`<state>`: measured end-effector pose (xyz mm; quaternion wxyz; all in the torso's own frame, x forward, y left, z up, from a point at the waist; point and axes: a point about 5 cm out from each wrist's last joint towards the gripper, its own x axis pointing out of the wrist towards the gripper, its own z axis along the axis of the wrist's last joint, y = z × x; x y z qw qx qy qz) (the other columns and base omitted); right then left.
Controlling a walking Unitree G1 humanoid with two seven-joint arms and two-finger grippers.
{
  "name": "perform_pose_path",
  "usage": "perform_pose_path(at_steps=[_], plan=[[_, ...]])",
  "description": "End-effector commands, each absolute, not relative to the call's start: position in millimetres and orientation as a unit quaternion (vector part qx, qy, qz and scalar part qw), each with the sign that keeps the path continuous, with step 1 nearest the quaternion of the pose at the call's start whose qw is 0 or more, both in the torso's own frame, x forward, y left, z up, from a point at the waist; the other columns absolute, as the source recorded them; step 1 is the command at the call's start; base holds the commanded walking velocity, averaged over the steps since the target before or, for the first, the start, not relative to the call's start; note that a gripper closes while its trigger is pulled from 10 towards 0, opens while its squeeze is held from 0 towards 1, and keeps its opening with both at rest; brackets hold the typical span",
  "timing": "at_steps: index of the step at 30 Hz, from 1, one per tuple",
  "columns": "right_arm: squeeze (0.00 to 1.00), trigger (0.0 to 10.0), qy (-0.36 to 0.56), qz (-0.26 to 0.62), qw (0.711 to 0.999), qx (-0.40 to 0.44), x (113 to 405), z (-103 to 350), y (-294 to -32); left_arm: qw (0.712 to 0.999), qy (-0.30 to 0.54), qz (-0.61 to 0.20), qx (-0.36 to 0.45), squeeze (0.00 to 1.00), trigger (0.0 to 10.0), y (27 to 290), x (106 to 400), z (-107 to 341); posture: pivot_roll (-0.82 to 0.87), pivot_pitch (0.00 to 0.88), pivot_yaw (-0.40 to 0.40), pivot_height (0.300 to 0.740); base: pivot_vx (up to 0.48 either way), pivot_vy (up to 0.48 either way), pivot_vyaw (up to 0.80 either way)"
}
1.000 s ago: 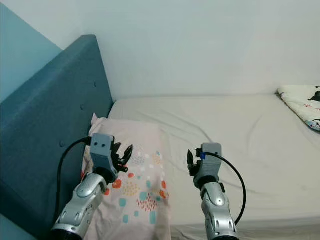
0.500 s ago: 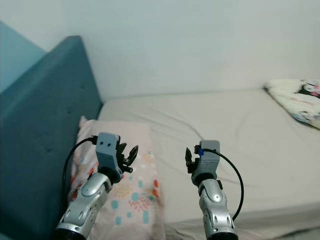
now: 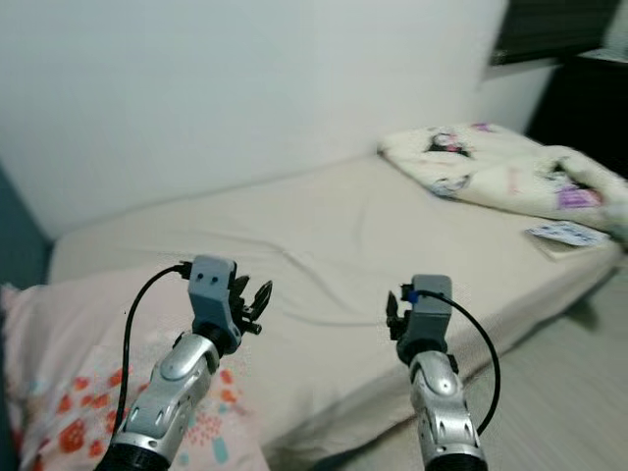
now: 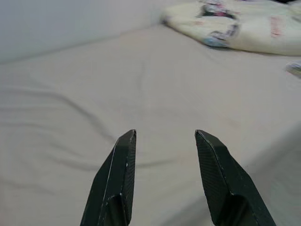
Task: Clean up the room
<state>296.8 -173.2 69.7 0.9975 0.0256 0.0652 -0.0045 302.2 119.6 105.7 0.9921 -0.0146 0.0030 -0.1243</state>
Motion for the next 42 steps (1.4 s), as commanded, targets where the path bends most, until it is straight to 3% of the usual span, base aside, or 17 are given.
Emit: perform_pose_path(at_steps=[1, 24, 33, 42], plan=[[0.00, 10.0, 0.081, -0.011, 0.996, 0.027, 294.4, 64.1, -174.3, 0.991, 0.010, -0.134, -0.007, 0.00, 10.0, 118.5, 302.2, 103.8, 0.01, 0.000, -0.015, 0.740, 0.000, 0.000, -0.80], [0.00, 10.0, 0.078, -0.006, 0.997, 0.021, 298.0, 63.8, -176.7, 0.994, 0.022, -0.106, -0.002, 0.00, 10.0, 121.5, 303.2, 94.7, 0.01, 0.000, -0.036, 0.740, 0.000, 0.000, -0.80], [0.00, 10.0, 0.080, 0.001, 0.997, 0.025, 301.4, 64.7, -168.4, 0.995, 0.023, -0.092, -0.002, 0.00, 10.0, 124.6, 302.4, 93.9, 0.01, 0.000, -0.017, 0.740, 0.000, 0.000, -0.80], [0.00, 10.0, 0.097, -0.032, 0.994, 0.038, 287.9, 52.7, -177.3, 0.993, 0.030, -0.116, 0.009, 0.00, 10.0, 123.4, 300.8, 93.1, 0.02, 0.000, 0.010, 0.740, 0.000, 0.000, -0.80]])
